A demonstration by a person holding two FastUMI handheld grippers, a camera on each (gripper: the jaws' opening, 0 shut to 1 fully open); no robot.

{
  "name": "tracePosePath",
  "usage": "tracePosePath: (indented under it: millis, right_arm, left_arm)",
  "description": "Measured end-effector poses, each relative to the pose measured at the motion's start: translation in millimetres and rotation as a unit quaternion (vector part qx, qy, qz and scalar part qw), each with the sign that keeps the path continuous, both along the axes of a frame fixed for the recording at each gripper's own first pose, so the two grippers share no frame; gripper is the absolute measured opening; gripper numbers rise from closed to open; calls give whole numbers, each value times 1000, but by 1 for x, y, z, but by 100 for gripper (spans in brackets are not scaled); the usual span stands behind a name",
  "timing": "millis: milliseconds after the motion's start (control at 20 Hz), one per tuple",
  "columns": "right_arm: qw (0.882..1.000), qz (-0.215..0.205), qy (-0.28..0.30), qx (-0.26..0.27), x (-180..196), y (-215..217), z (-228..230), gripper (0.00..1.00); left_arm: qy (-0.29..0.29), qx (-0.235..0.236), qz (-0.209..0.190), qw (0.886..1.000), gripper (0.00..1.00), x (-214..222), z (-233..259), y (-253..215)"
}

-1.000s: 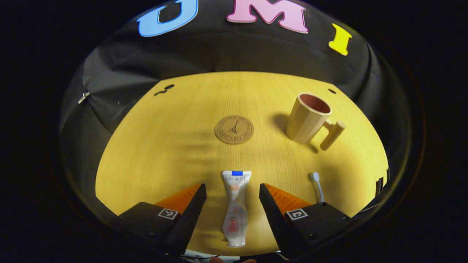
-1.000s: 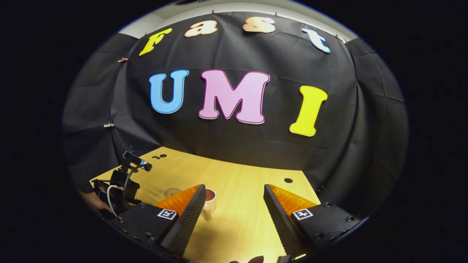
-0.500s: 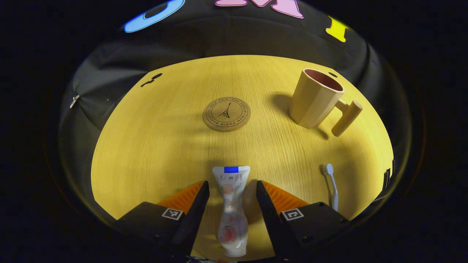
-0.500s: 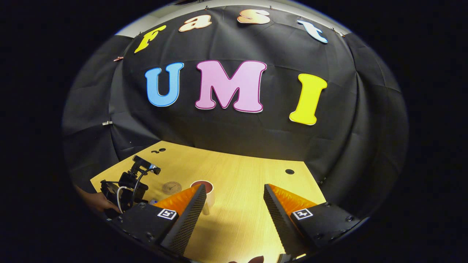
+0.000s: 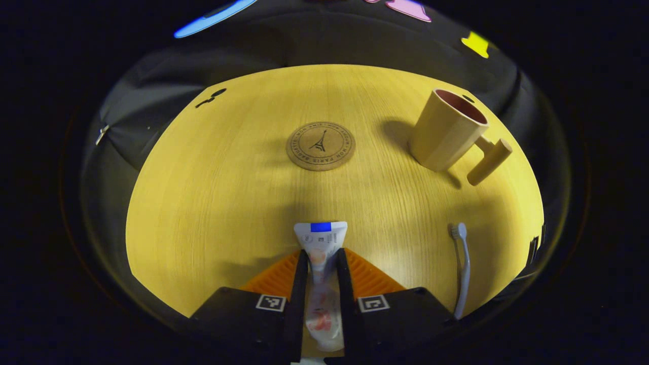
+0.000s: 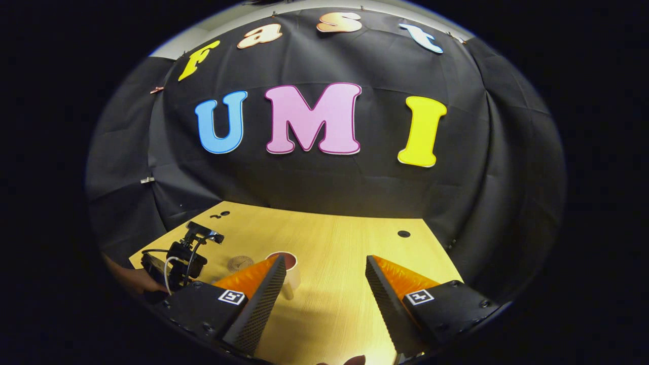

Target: Put the toothbrush and toothpaste on the desktop into the cup, then pick up the cup and place it on the coaster on the desktop.

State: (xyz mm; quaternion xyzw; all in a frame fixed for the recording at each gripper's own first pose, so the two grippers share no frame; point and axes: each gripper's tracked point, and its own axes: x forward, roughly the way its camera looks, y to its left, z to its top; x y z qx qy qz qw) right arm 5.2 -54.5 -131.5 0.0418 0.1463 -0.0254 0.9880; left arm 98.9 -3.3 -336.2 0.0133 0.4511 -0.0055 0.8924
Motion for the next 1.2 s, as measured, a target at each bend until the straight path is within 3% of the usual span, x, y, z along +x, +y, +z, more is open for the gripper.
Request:
tracePosePath:
  millis: [150, 350, 650, 850, 1200]
  right_arm:
    - [1000, -10, 14, 18, -5, -4, -13, 98]
    - [999, -15, 34, 24, -11, -1, -28, 98]
    - [998, 1, 56, 21, -21, 35, -40, 98]
    - [996, 8, 87, 14, -26, 63, -54, 98]
    - [994, -14, 109, -8, -35, 88, -70, 98]
  left_arm:
    - [2, -10, -5, 1000, 22, 3, 2, -2]
    - [-11, -50, -11, 999, 9, 4, 5, -1]
    - [-39, -70, -41, 996, 7, -7, 17, -3]
    - [-76, -102, -53, 990, 7, -17, 53, -1]
    - [-156, -117, -87, 977, 6, -39, 102, 16]
